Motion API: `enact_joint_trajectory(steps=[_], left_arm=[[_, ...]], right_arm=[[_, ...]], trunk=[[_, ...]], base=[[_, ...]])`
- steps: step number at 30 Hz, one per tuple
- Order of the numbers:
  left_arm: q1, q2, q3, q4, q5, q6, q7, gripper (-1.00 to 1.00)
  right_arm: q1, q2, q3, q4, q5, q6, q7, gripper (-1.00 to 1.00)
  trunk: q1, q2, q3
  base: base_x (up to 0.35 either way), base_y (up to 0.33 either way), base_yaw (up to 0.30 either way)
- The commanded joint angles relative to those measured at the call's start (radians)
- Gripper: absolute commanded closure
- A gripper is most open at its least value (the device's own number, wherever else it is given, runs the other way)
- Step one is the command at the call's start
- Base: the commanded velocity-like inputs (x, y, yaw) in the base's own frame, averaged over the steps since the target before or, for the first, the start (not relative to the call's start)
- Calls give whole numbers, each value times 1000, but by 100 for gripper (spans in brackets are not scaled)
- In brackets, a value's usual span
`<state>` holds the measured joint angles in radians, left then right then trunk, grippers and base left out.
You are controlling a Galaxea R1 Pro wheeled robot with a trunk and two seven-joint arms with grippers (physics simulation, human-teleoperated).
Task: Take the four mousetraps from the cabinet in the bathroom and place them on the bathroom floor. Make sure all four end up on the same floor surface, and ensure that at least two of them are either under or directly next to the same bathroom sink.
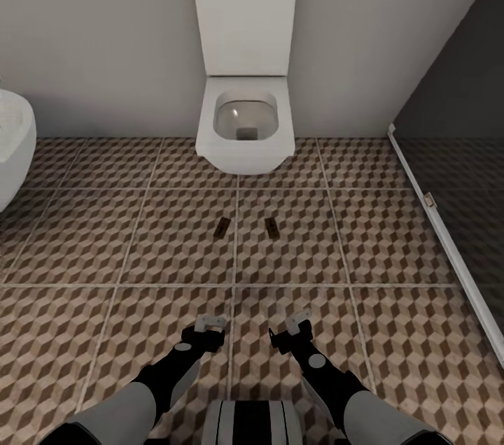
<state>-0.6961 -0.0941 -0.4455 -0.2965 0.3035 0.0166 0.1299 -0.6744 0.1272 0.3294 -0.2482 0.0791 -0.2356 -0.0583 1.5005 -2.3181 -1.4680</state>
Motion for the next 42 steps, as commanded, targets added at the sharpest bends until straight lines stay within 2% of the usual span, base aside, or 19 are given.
enact_joint_trajectory(steps=[1, 42], left_arm=[[0, 1, -9, -1, 9, 2, 7, -100], [0, 2, -9, 0, 9, 2, 7, -100]], right_arm=[[-1, 0, 2, 1, 8, -2, -6, -100], [-1, -1, 2, -1, 8, -8, -5, -100]], trunk=[[-4, 7, 3], [-161, 294, 131]], base=[[0, 0, 0], [0, 0, 0]])
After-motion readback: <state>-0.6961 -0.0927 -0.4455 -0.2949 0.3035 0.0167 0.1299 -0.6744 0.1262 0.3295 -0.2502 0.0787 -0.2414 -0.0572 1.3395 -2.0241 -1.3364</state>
